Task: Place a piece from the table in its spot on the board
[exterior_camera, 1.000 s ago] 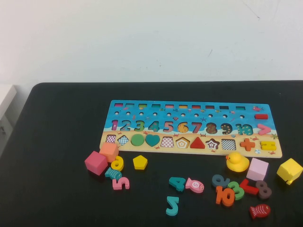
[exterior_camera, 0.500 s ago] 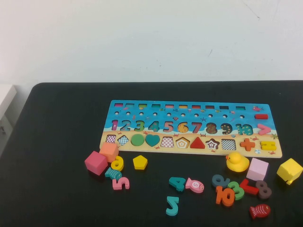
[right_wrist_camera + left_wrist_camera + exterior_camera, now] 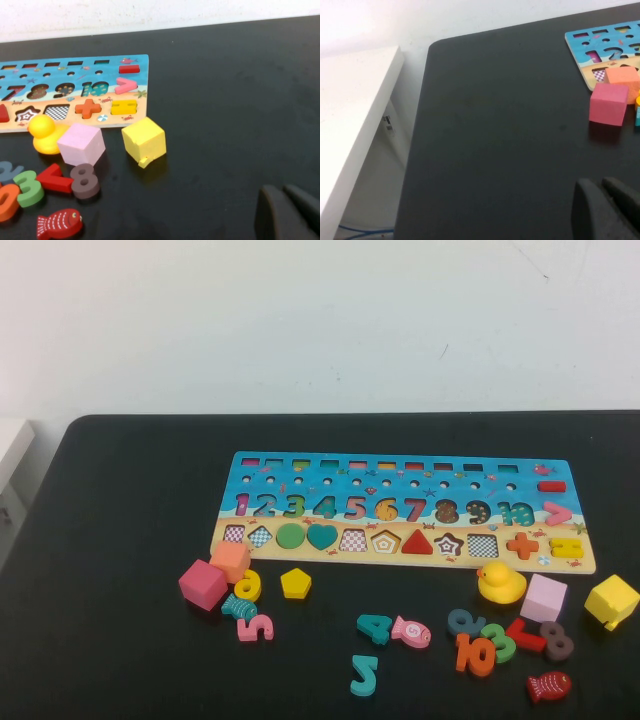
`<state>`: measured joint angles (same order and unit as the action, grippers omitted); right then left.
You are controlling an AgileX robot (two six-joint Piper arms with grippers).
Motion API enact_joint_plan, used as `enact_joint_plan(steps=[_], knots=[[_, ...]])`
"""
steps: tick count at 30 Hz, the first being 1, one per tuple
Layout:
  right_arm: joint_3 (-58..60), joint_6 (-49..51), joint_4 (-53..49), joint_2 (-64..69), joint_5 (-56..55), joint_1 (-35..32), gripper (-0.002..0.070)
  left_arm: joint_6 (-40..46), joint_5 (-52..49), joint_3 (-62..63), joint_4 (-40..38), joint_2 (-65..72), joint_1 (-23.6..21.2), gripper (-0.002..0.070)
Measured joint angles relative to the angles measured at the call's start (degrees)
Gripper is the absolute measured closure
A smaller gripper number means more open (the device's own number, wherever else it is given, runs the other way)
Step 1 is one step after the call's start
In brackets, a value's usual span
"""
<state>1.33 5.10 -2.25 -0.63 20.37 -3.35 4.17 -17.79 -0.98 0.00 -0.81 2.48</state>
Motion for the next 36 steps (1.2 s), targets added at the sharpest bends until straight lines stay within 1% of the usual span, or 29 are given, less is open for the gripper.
enact_joint_plan(steps=[5, 7, 12, 16, 25, 27, 30, 32, 36], knots=[[0.0, 0.0, 0.0, 0.0, 0.0, 0.0, 0.0657, 0.0, 2.3, -0.1, 0.0, 0.0, 0.0, 0.0677], [0.0, 0.0, 0.0, 0.0, 0.0, 0.0, 0.0657, 0.0, 4.8, -0.1, 0.0, 0.0, 0.0, 0.0677], [0.0, 0.0, 0.0, 0.0, 0.0, 0.0, 0.0657, 0.3, 16.4, -0.1, -0.4, 0.0, 0.0, 0.0677], [0.0, 0.0, 0.0, 0.0, 0.0, 0.0, 0.0657, 1.2, 27.9, -0.1, 0.4, 0.0, 0.0, 0.0677], [0.0, 0.0, 0.0, 0.0, 0.0, 0.0, 0.0657, 0.9, 45.7, -0.1, 0.6, 0.0, 0.0, 0.0677], [0.0, 0.0, 0.0, 0.0, 0.0, 0.0, 0.0657, -0.7, 51.1, -0.1, 0.6, 0.0, 0.0, 0.0677], [0.0, 0.0, 0.0, 0.0, 0.0, 0.0, 0.0657, -3.3, 54.1, -0.1, 0.8, 0.0, 0.0, 0.0677], [0.0, 0.0, 0.0, 0.0, 0.0, 0.0, 0.0657, -7.7, 55.3, -0.1, 0.9, 0.0, 0.0, 0.0677], [0.0, 0.0, 0.0, 0.0, 0.0, 0.0, 0.0657, -15.2, 54.2, -0.1, 0.8, 0.0, 0.0, 0.0677]])
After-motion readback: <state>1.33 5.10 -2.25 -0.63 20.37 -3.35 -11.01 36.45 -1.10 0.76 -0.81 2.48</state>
